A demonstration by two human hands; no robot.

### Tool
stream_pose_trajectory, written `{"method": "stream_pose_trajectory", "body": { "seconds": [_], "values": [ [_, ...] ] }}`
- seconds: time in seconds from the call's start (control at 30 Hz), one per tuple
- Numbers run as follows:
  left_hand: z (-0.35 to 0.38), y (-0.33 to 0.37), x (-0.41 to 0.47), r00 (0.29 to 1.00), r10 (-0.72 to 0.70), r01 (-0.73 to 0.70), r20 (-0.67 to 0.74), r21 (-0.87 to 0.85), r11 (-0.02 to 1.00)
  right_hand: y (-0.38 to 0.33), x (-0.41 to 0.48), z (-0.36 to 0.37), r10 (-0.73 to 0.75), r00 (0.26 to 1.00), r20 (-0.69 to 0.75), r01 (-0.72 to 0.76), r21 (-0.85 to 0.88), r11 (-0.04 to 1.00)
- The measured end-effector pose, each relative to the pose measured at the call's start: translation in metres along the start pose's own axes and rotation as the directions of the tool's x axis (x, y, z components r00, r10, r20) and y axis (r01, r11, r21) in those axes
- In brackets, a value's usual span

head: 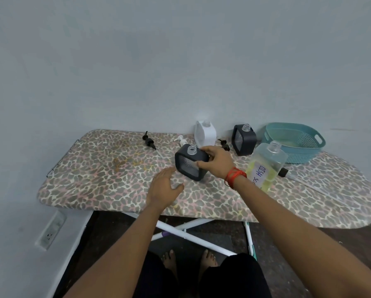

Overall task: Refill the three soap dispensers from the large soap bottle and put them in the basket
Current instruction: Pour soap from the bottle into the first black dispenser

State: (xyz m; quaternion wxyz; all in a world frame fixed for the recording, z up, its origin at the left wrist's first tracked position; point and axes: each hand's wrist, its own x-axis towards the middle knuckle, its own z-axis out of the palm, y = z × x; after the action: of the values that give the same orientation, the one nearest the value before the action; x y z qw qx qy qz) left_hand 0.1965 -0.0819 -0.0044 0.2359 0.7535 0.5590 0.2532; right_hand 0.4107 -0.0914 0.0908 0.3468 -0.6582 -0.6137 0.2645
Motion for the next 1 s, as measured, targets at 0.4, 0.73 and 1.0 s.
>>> {"method": "stream_pose_trajectory", "body": {
  "seconds": [0.4, 0.73, 1.0],
  "values": [
    [0.015, 0.046, 0.012, 0.987, -0.150, 0.115, -0.058, -0.393, 0.912, -0.011, -0.055, -0.046, -0.386, 0.701, -0.600, 0.313, -0.227, 0.922],
    [0.040, 0.074, 0.019, 0.940, -0.282, 0.181, -0.195, -0.416, 0.891, 0.050, -0.076, -0.104, -0.057, 0.702, -0.710, 0.028, -0.053, 0.998],
    [0.025, 0.050, 0.020, 0.998, -0.056, 0.041, -0.019, -0.461, 0.886, 0.087, -0.076, -0.083, 0.159, 0.835, -0.527, 0.061, 0.375, 0.925]
  ]
}}
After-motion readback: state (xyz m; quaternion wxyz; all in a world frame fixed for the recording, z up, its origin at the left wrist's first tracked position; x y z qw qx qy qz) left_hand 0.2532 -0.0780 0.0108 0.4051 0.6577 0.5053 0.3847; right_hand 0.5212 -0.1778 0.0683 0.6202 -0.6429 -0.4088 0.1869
